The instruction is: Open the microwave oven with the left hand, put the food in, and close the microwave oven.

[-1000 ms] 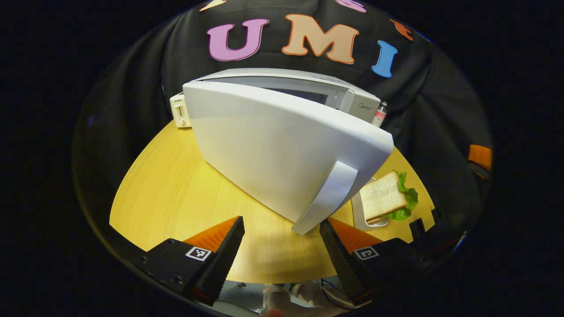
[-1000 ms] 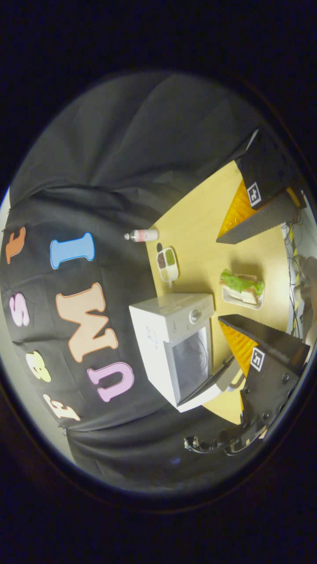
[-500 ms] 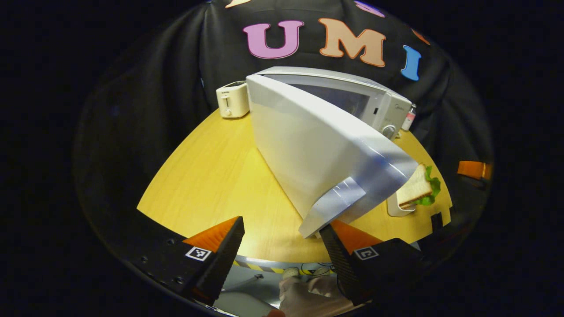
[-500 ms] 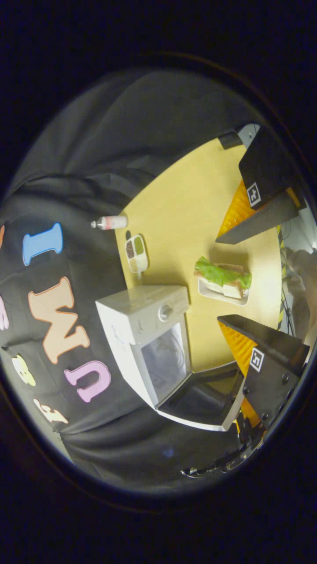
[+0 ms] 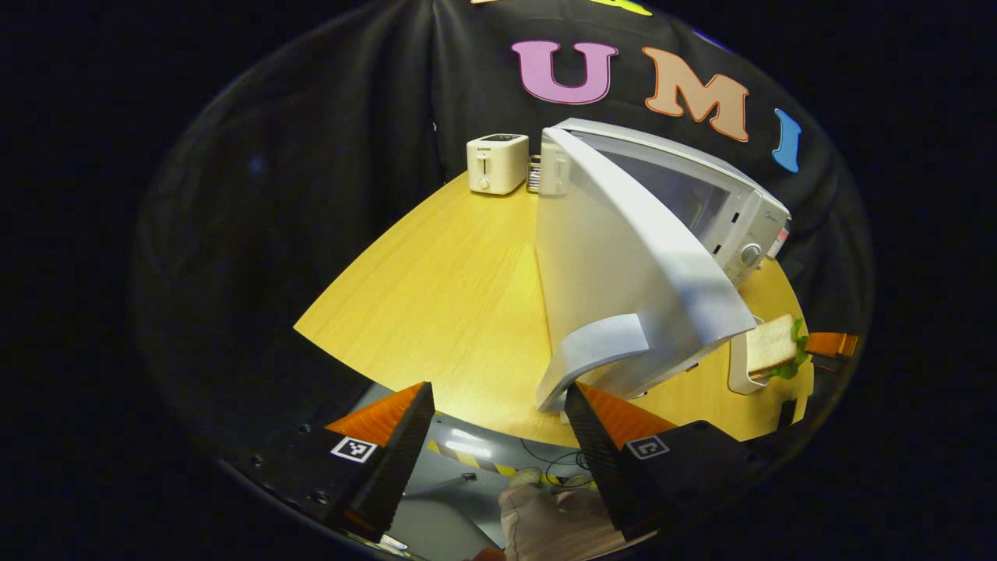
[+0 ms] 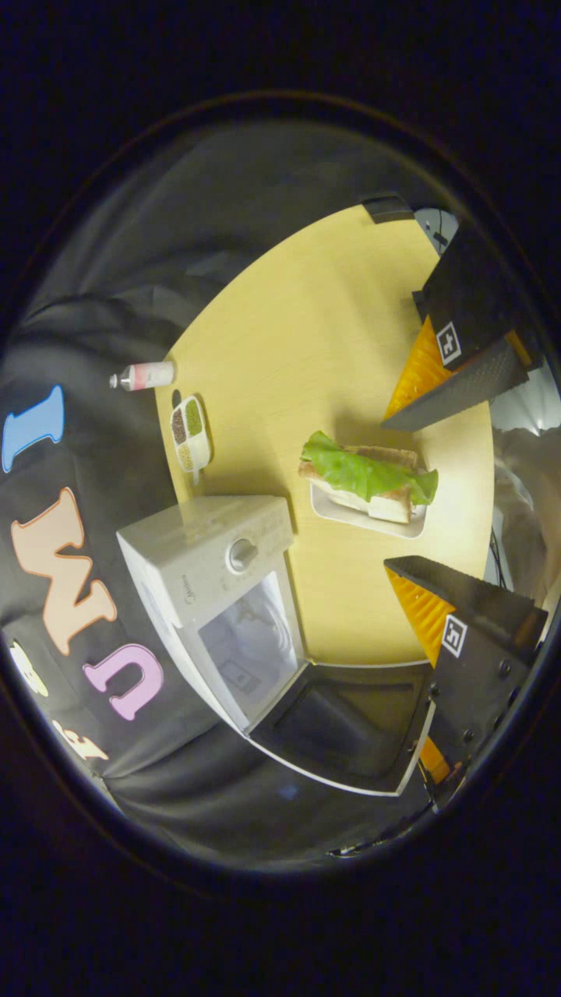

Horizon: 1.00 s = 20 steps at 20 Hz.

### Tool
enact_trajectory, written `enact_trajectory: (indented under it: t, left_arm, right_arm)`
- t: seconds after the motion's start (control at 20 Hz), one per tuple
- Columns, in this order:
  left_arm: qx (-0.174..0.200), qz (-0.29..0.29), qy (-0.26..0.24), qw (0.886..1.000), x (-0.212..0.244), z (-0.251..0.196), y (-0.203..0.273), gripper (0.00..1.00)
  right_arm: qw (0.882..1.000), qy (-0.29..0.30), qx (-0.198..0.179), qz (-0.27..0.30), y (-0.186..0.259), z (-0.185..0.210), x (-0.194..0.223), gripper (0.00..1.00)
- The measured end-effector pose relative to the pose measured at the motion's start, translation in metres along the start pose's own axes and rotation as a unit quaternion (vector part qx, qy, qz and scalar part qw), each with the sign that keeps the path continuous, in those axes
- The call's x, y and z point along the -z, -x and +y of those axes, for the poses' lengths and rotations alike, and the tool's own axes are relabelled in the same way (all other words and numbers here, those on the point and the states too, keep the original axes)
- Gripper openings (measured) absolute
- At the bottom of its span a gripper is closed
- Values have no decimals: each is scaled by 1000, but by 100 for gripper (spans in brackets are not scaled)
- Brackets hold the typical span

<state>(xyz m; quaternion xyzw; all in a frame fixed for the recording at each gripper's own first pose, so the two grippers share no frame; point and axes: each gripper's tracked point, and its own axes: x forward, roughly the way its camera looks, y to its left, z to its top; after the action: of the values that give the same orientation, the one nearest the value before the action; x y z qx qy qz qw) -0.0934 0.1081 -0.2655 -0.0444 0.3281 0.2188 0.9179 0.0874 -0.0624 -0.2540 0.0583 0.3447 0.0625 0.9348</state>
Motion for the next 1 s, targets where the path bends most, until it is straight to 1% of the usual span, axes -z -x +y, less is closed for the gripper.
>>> enact_trajectory:
  t: [0.1, 0.15, 0.25, 0.35, 0.5, 0.65, 0.75, 0.85, 0.9, 1.0]
  left_arm:
    - [-27, -2, 2, 1000, 2, 25, 5, 99]
    - [-38, 2, 10, 999, 5, 33, 8, 99]
    - [-62, -7, 35, 997, 2, 52, 15, 99]
    - [-99, -40, 73, 992, -10, 76, 27, 99]
    - [-141, -92, 130, 977, -30, 101, 50, 98]
    - [-161, -157, 160, 961, -55, 113, 73, 98]
    - [-167, -187, 168, 953, -66, 113, 90, 96]
    - [-165, -209, 170, 949, -78, 107, 102, 96]
    - [-164, -215, 168, 948, -83, 102, 108, 96]
    - [-167, -222, 156, 948, -91, 93, 113, 96]
  right_arm:
    - [1000, 0, 1, 8, -9, -1, 1, 99]
    - [1000, 0, 4, 14, -14, -3, 2, 92]
    - [1000, 1, 7, 26, -23, -4, 4, 92]
    - [999, -1, 9, 37, -31, -7, 6, 92]
    - [999, -13, 7, 52, -41, -8, 11, 92]
    - [997, -21, 10, 67, -50, -13, 17, 92]
    - [996, -37, 3, 78, -54, -11, 19, 87]
    - [995, -55, -7, 88, -59, -9, 20, 87]
    - [994, -65, -12, 93, -62, -8, 20, 82]
    - [991, -81, -22, 105, -65, -6, 21, 63]
